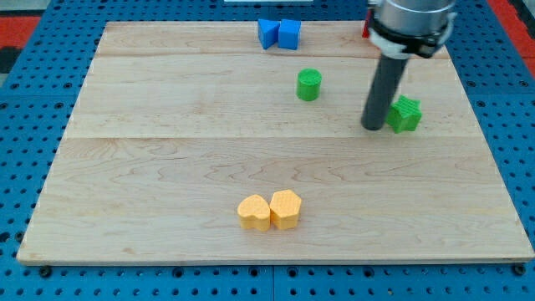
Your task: Move the green circle diagonally to the red circle
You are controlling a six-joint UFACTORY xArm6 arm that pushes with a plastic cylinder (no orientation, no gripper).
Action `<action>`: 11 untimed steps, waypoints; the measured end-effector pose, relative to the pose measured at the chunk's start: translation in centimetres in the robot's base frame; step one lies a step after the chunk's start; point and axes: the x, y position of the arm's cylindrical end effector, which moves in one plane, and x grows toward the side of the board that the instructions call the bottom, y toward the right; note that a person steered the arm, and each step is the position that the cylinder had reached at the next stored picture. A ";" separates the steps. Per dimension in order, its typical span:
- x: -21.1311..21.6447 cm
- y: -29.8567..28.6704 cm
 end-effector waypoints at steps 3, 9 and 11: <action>-7.0 -14.8; -9.9 -8.9; -8.3 -5.8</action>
